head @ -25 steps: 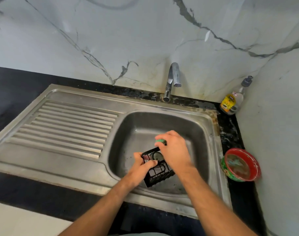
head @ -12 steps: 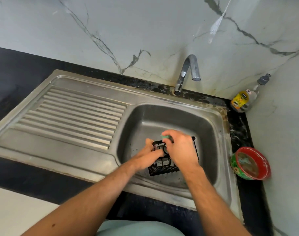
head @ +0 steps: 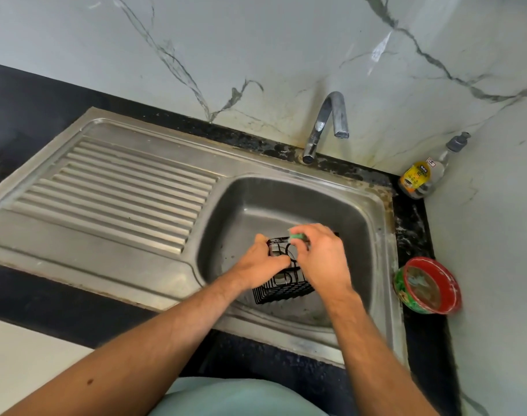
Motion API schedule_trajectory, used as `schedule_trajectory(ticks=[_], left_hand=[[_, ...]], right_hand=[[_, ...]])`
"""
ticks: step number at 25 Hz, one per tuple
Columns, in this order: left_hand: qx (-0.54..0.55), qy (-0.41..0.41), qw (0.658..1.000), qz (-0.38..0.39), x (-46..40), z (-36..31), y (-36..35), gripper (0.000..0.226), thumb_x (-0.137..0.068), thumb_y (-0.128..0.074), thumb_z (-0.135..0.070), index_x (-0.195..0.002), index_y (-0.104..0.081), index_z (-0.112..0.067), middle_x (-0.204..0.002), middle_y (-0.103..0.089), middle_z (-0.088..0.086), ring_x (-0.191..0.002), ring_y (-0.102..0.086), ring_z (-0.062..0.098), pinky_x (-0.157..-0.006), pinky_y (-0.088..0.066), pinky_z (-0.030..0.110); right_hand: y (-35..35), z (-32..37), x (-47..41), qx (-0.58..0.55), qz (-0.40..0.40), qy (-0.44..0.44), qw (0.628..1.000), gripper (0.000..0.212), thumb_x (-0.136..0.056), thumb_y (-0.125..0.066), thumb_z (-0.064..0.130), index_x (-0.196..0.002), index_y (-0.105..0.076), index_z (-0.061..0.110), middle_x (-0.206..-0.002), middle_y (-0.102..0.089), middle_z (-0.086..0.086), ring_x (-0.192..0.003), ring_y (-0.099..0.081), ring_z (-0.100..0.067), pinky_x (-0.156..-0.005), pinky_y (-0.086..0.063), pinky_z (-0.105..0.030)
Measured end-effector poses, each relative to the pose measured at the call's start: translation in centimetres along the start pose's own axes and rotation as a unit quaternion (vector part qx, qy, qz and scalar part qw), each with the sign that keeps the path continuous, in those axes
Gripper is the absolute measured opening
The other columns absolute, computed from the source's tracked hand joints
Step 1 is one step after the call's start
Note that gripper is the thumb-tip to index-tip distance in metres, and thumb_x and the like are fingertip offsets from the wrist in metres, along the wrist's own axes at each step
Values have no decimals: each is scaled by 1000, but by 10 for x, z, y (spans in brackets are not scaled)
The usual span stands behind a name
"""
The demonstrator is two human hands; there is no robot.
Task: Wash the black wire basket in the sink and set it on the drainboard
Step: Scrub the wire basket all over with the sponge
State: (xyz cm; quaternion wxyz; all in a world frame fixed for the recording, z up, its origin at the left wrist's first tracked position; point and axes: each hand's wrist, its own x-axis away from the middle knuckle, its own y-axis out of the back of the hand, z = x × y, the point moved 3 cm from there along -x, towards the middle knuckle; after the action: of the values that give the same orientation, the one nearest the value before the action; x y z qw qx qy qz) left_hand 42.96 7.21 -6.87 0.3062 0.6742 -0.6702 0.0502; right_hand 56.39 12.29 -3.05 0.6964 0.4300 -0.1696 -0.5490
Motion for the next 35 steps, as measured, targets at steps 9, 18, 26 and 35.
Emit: schedule_trajectory(ticks=[9,18,26,35], left_hand=[[-2,24,999,-21,0,0,0,32,-87,-69,-32,-97,-40,-22,-86,-56,-6,-75,-55,7,-61,-39,28],[17,27,999,-40,-10,1,4,29,-86,-67,-30,-95,-43,-19,-86,-54,-4,-77,-53,13,-66,-41,33],[40,10,998,-46,-13,5,10,26,-90,-65,-19,-91,-40,-19,-82,-45,-5,-69,-44,8,-59,-36,27],[47,5,998,-50,-10,18,7,24,-91,-64,-17,-90,-40,-18,-79,-43,-6,-67,-41,8,-60,-35,27]], right_hand=[[17,-43,-19,49,-12,-122,991,21,-91,-65,12,-107,-75,21,-106,-71,-4,-104,-60,-22,-98,-48,-37],[4,-30,-19,28,-29,-64,997,21,-90,-66,11,-108,-75,19,-105,-74,-3,-106,-58,-21,-98,-50,-38],[-22,3,-10,-7,-8,-8,1000,22,-89,-66,6,-108,-75,12,-106,-72,-5,-101,-65,-24,-96,-52,-38],[6,-36,-7,-1,-77,-124,989,17,-94,-66,15,-110,-73,16,-106,-71,-1,-97,-64,-17,-94,-53,-37]])
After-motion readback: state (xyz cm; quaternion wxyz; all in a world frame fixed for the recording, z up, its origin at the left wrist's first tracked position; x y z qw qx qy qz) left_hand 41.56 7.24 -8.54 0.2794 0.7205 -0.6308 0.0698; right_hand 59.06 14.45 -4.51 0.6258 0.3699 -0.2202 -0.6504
